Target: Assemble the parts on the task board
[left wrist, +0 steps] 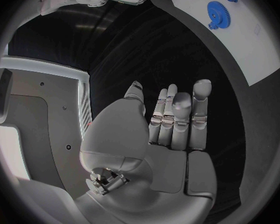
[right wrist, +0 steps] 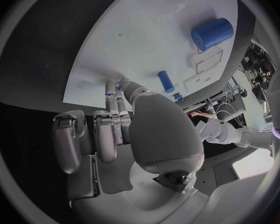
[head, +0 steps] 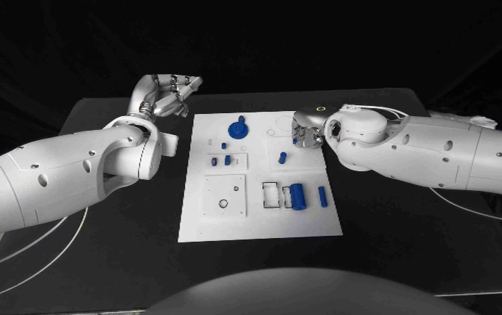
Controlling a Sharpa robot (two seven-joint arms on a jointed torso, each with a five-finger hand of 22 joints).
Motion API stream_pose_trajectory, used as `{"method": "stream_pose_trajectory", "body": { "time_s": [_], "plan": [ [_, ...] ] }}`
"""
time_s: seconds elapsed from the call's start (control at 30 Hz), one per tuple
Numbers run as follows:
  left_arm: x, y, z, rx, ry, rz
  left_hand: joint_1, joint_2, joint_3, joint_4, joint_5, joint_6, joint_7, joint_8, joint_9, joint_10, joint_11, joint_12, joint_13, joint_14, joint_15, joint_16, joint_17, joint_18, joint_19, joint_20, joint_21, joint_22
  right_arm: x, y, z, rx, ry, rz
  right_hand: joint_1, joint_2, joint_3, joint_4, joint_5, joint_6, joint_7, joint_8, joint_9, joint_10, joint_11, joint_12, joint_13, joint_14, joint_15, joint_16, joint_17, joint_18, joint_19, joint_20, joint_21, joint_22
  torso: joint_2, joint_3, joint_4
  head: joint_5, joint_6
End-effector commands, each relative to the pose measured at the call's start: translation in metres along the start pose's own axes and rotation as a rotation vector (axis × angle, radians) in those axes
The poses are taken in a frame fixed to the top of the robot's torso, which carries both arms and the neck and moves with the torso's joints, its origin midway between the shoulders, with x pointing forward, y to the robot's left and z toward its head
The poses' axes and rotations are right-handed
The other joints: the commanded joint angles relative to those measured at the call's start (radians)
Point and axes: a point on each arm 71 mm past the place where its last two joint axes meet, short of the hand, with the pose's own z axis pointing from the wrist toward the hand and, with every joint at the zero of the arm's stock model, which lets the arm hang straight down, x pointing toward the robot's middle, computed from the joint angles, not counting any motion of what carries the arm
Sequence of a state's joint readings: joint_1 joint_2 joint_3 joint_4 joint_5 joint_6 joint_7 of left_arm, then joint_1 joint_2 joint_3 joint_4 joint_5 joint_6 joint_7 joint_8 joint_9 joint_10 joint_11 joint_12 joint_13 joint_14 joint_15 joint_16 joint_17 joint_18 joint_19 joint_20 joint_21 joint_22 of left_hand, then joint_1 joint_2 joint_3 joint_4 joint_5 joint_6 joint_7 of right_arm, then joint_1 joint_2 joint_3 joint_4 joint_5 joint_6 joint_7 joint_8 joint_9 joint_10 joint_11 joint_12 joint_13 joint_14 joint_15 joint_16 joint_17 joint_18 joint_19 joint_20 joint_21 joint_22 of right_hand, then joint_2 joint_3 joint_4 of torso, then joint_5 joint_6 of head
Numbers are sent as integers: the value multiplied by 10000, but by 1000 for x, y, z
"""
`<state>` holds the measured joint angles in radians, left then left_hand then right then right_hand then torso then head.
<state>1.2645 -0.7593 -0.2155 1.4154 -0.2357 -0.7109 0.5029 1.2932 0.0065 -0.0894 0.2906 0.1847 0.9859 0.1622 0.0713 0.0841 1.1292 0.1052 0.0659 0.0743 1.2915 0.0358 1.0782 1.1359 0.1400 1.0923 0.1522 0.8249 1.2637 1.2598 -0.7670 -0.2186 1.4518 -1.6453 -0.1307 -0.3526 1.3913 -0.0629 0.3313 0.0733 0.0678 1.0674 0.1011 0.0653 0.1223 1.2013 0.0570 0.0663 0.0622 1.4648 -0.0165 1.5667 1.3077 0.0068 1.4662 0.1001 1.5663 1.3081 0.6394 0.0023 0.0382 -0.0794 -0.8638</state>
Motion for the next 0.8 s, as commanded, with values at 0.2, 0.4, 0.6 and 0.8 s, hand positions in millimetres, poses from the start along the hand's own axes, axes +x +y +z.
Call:
{"method": "stream_pose_trajectory", "body": {
  "time_s": [0.2, 0.4, 0.6, 0.8],
  "plan": [
    [2, -1, 0, 31, 143, -111, -32, 95, -65, 12, 56, -39, -26, 23, -2, -21, -13, 51, 9, 61, 24, 10, -9, 25, 68, -27, -16, -5, 3, 2, 0, -82, 83, 21, -45, -120, 54, 85, -31, -46, -30, 12, -34, -229, 17, -71, -20, 1060, 53, 41, 2631, -68, 1046, -5, 45, 2627, 5, 4, -1, -5, 0],
    [2, -1, 1, 19, 135, -104, -32, 95, -65, 12, 56, -39, -26, 23, -2, -21, -13, 51, 9, 61, 24, 10, -9, 25, 68, -27, -16, -5, 3, 2, 1, -82, 128, 51, -40, -82, 99, 91, -31, 123, -73, 84, -19, -329, 30, -64, -20, 1060, 63, 41, 2631, -68, 1046, 9, 45, 2627, 0, 5, 1, -2, -4],
    [1, -1, 1, 9, 133, -101, -21, 107, -75, 10, 56, -41, -27, 26, -1, -20, -15, 52, 11, 56, 24, -3, -23, 26, 71, -29, -30, -8, 4, 2, 2, -81, 159, 71, -37, -50, 124, 94, -25, 216, -83, 116, -11, -345, 50, -52, -17, 1060, 78, 41, 2631, -68, 1046, 20, 45, 2627, 2, 7, 1, 0, 3],
    [1, -1, 1, -1, 134, -101, -21, 107, -75, 10, 56, -41, -27, 26, -1, -20, -15, 52, 11, 56, 24, -3, -23, 26, 71, -29, -30, -8, 5, 3, 2, -79, 216, 71, -8, 4, 165, 82, -17, 329, -74, 153, 0, -259, 26, -17, -6, 1060, 80, 41, 2631, -68, 1046, 28, 45, 2627, 6, 2, 5, 0, 10]
  ]
}}
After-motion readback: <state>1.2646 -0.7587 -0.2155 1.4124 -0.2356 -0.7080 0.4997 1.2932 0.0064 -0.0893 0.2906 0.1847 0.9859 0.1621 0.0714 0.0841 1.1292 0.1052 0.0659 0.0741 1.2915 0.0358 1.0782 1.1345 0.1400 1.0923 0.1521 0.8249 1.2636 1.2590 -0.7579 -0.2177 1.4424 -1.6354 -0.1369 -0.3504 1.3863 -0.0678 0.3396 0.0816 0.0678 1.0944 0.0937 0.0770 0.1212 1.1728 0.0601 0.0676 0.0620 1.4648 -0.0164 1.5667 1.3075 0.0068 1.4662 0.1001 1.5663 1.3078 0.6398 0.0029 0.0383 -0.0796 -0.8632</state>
